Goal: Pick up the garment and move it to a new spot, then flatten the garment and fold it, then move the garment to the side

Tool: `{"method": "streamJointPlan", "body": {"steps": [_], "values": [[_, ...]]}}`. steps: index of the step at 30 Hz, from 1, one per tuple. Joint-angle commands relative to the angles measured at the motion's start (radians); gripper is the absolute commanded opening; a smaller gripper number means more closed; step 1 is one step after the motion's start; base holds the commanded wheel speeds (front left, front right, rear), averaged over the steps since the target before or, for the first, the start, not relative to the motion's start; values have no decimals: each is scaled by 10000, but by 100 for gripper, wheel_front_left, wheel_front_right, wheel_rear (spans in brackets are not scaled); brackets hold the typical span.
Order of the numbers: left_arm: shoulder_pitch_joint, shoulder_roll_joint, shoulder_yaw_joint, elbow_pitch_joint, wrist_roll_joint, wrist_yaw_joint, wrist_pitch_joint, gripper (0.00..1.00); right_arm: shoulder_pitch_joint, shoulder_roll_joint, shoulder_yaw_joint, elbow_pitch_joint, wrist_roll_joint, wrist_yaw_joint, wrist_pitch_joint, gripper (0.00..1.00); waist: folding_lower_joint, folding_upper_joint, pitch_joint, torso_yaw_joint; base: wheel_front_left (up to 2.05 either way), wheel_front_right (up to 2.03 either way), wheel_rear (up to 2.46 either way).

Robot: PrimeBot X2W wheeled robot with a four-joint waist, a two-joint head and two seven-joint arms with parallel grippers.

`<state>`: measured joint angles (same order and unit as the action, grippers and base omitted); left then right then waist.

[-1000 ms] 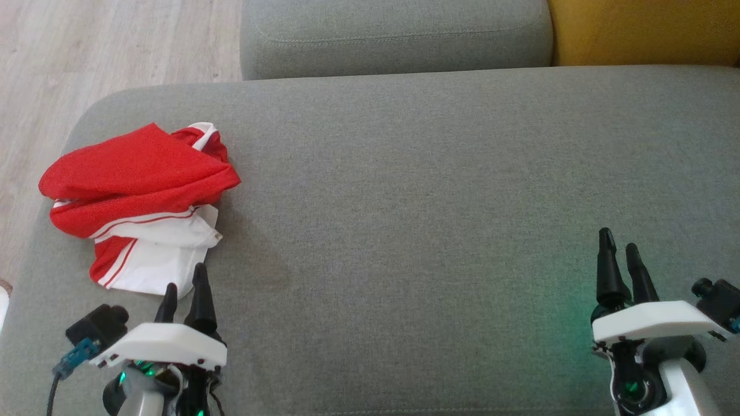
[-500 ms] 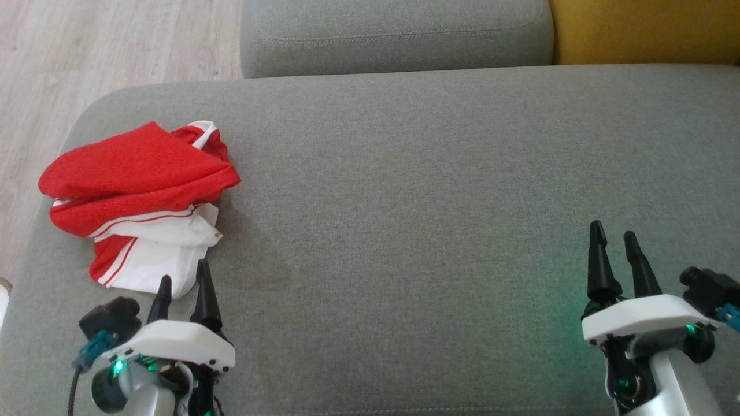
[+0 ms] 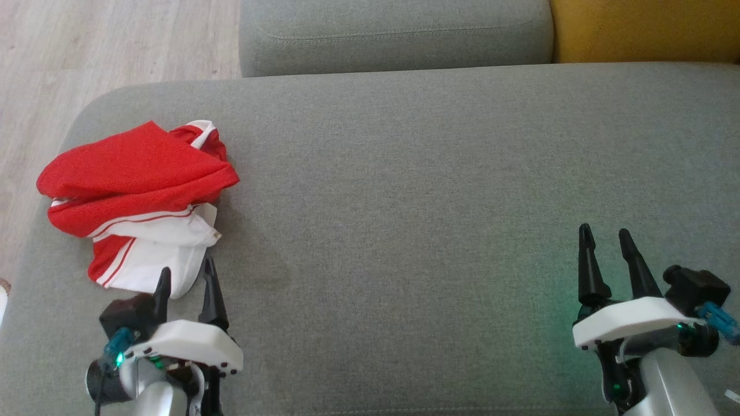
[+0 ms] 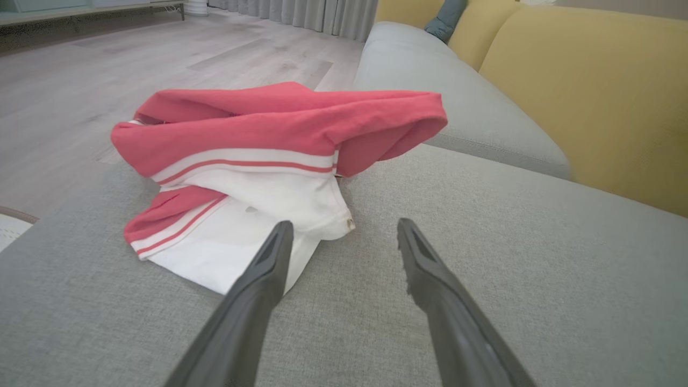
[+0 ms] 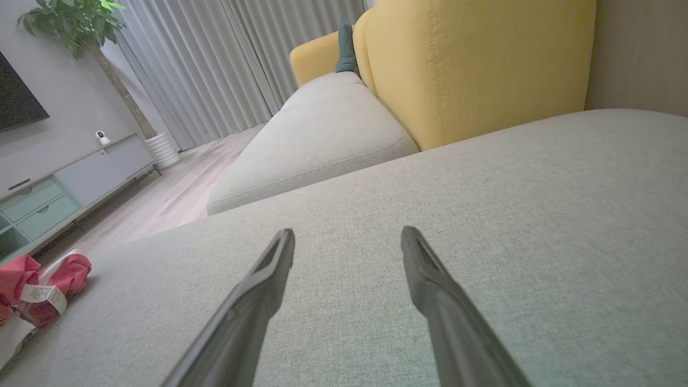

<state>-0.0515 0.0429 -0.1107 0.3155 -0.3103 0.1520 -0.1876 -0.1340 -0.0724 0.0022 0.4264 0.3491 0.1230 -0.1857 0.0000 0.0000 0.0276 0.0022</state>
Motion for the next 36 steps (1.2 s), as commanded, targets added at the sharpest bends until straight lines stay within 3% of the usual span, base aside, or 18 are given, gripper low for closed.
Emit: {"method": "streamJointPlan", "body": {"steps": [1, 24, 30, 36], "values": [[-398, 161, 208, -320, 331, 126, -155, 100, -440, -84, 200, -251, -321, 64, -169, 100, 0, 0, 7, -10, 0, 0, 0], [-329, 105, 63, -331, 2663, 482, -741, 100, -562, -70, 410, 52, -2631, 77, -761, 100, 0, 0, 59, -99, 0, 0, 0], [-354, 89, 74, -385, 2604, 420, -741, 100, -547, -92, 582, -65, -2477, 77, -761, 100, 0, 0, 153, 426, 0, 0, 0], [-299, 81, 177, -441, 2563, 453, -741, 100, -507, -127, 919, -231, -2328, 77, -761, 100, 0, 0, 260, 1518, 0, 0, 0]]}}
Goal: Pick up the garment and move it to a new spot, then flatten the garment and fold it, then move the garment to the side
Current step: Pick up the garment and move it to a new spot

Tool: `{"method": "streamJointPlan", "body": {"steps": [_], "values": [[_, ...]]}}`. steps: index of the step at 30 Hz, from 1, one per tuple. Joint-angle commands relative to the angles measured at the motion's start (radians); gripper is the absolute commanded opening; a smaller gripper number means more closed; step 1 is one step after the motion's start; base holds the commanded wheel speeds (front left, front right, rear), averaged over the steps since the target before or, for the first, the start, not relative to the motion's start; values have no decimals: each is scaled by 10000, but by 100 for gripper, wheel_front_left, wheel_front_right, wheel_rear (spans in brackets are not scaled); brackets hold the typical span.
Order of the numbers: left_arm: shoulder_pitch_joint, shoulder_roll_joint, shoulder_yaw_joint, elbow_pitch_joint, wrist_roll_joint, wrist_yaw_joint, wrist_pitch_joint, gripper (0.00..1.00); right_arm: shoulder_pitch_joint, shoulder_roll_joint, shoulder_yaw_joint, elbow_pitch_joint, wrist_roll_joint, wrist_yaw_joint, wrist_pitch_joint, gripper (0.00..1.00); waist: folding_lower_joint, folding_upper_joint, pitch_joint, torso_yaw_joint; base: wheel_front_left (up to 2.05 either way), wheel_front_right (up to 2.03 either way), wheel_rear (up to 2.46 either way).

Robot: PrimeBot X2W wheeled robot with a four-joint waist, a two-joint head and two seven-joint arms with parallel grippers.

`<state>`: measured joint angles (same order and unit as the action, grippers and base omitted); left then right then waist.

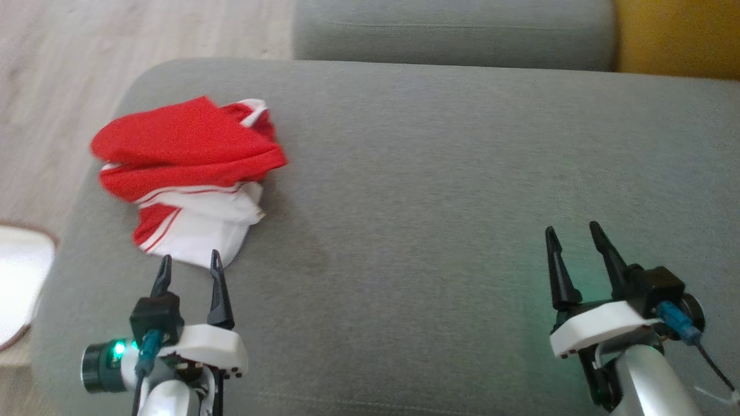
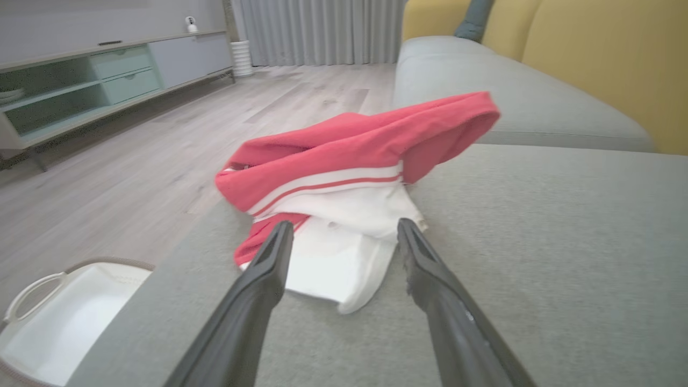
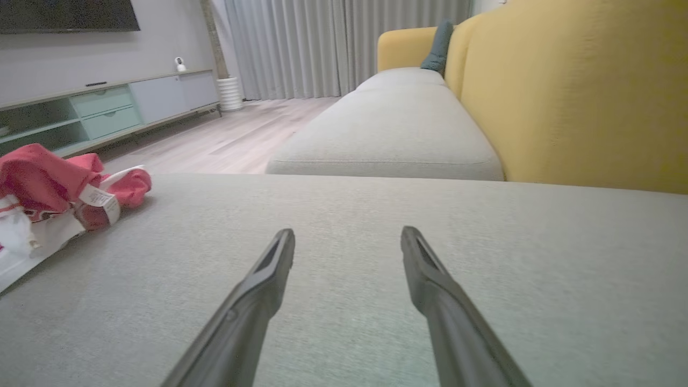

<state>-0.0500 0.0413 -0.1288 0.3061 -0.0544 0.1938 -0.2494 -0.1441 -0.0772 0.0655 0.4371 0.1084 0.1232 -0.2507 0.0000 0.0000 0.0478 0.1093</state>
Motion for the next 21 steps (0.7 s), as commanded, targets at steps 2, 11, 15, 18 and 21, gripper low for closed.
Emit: {"method": "streamJointPlan", "body": {"steps": [2, 11, 15, 18, 21], "values": [[-251, 95, 449, -369, -15, 51, -124, 100, -380, -57, 450, -374, 120, 75, -111, 100, 0, 0, 88, 851, 0, 0, 0], [113, 92, 1076, -513, -205, 57, -124, 100, -487, -51, 1543, -471, 208, 75, -111, 100, 0, 0, 213, 2242, 0, 0, 0], [234, 91, 1280, -440, -245, -18, -124, 100, -604, -107, 2214, -501, 320, 75, -111, 100, 0, 0, 276, 2515, 0, 0, 0], [240, 91, 1404, -419, -244, -83, -124, 100, -699, -154, 2560, -511, 437, 75, -111, 100, 0, 0, 358, 2580, 0, 0, 0], [159, 90, 1489, -319, -302, -71, -124, 100, -809, -233, 2722, -528, 518, 75, -111, 100, 0, 0, 544, 2529, 0, 0, 0]]}}
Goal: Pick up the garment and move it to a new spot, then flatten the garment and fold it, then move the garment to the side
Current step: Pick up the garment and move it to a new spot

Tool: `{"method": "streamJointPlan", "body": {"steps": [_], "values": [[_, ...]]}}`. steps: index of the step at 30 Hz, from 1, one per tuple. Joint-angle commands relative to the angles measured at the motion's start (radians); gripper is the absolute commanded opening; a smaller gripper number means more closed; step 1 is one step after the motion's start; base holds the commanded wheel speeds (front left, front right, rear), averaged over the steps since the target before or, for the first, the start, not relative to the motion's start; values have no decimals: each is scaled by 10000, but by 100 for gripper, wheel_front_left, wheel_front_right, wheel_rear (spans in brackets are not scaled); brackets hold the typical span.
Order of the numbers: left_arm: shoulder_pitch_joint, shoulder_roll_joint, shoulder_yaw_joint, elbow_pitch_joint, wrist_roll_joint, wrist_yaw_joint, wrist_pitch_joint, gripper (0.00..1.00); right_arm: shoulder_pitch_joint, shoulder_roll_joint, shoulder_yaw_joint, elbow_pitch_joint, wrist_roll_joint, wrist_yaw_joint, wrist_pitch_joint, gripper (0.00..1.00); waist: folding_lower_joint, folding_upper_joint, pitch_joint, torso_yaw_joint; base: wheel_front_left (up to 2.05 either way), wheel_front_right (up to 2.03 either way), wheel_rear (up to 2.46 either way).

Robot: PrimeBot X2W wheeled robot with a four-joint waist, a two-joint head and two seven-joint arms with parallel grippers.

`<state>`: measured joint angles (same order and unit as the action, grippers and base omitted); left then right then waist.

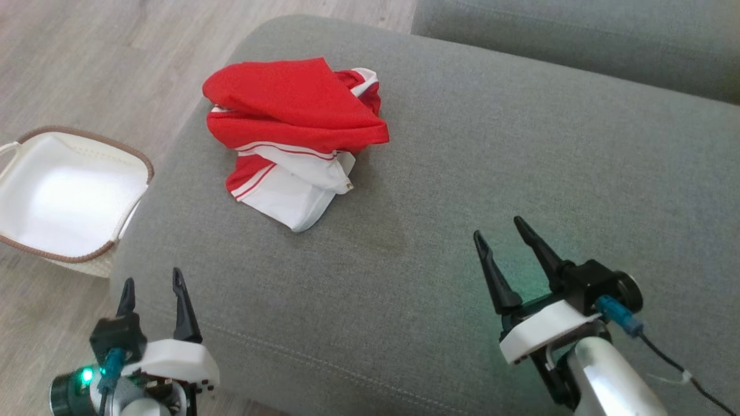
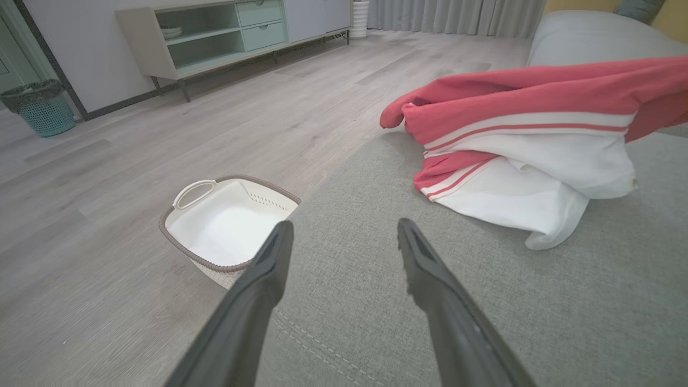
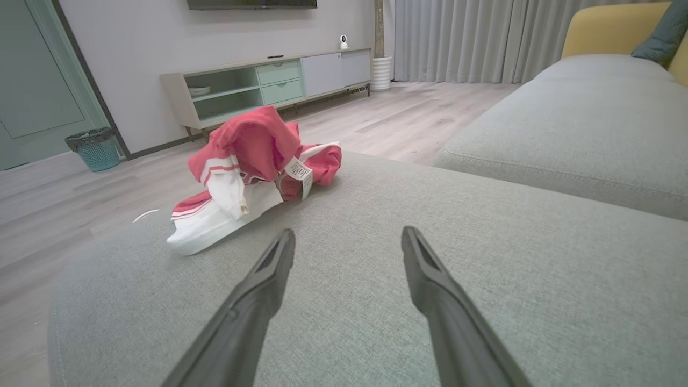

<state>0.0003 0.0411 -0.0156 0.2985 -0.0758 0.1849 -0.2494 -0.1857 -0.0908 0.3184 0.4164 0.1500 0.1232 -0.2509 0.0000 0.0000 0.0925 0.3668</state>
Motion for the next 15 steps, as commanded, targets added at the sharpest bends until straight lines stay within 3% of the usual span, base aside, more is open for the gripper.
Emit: {"method": "streamJointPlan", "body": {"steps": [1, 15], "values": [[-424, 92, 387, -194, -134, 22, -124, 100, -433, -128, 187, -321, 139, 75, -109, 100, 0, 0, 171, -95, 0, 0, 0], [-2847, 235, 1066, 235, -157, -479, -124, 100, -1001, -930, 598, -1435, 370, 75, -109, 100, 0, 0, 1651, -1253, 0, 0, 0]]}}
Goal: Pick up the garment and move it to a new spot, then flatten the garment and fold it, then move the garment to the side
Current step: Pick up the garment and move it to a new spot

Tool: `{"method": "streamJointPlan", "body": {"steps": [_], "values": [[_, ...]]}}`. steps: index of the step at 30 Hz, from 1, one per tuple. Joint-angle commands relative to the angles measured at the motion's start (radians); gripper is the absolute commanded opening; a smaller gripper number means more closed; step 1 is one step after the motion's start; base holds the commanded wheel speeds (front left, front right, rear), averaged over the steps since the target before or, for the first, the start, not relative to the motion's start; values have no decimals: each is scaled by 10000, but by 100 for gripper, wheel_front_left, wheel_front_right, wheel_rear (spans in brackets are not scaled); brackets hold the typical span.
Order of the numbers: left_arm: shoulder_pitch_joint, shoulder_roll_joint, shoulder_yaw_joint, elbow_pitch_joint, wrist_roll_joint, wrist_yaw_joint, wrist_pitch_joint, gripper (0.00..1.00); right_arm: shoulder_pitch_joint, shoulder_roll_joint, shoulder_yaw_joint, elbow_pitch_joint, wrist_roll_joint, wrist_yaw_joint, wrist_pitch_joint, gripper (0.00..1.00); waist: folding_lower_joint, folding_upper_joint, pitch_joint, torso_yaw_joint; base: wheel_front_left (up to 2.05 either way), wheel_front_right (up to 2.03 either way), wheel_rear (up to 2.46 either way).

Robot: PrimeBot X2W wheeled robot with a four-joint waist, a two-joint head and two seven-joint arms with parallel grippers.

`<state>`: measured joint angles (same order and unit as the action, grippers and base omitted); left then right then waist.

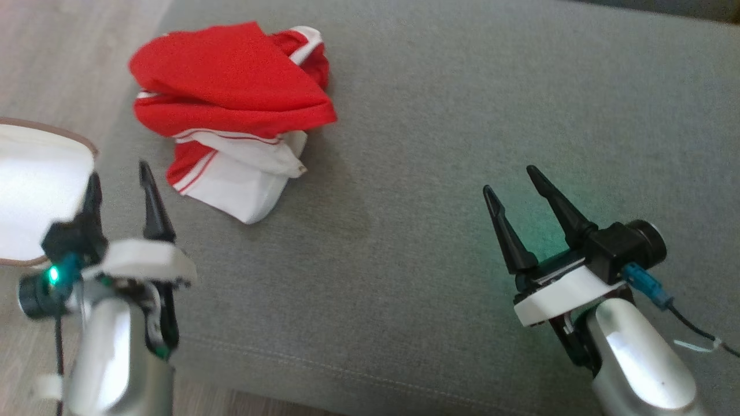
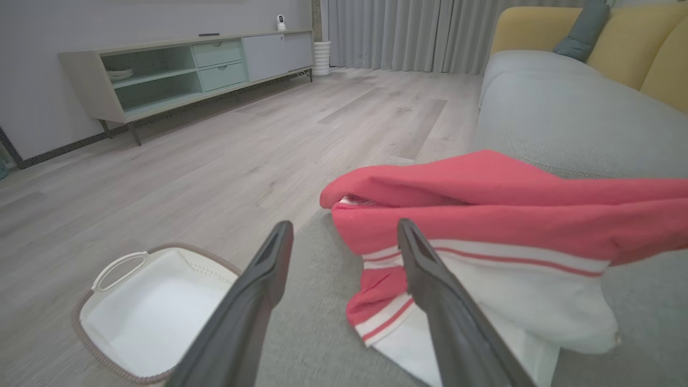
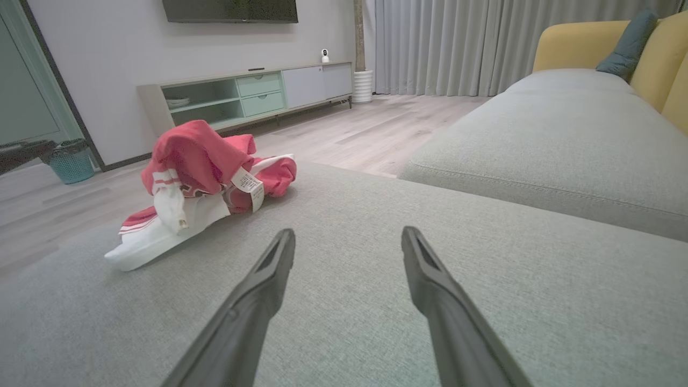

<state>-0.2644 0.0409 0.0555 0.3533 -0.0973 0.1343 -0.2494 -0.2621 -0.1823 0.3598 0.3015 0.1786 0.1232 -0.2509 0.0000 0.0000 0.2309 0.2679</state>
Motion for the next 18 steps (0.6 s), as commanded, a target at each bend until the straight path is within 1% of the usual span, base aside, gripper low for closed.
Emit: {"method": "streamJointPlan", "body": {"steps": [1, 8, 9, 13, 18], "values": [[-473, 297, 402, -213, 92, -40, -124, 100, -266, -82, 239, -372, 112, 75, -109, 100, 0, 0, 385, -341, 0, 0, 0], [-2430, 654, 652, 660, 208, -335, -124, 100, -436, -530, 548, -741, 286, 75, -109, 100, 0, 0, 1113, -725, 0, 0, 0], [-2915, 726, 676, 1130, 194, -434, -124, 100, -478, -630, 573, -784, 325, 75, -109, 100, 0, 0, 1256, -807, 0, 0, 0], [-3759, 875, 838, 2083, 72, -516, -124, 100, -558, -798, 638, -803, 382, 75, -109, 100, 0, 0, 1505, -962, 0, 0, 0], [-4652, 1134, 899, 3594, 41, -515, -124, 100, -645, -909, 614, -717, 520, 75, -109, 100, 0, 0, 1732, -1107, 0, 0, 0]]}}
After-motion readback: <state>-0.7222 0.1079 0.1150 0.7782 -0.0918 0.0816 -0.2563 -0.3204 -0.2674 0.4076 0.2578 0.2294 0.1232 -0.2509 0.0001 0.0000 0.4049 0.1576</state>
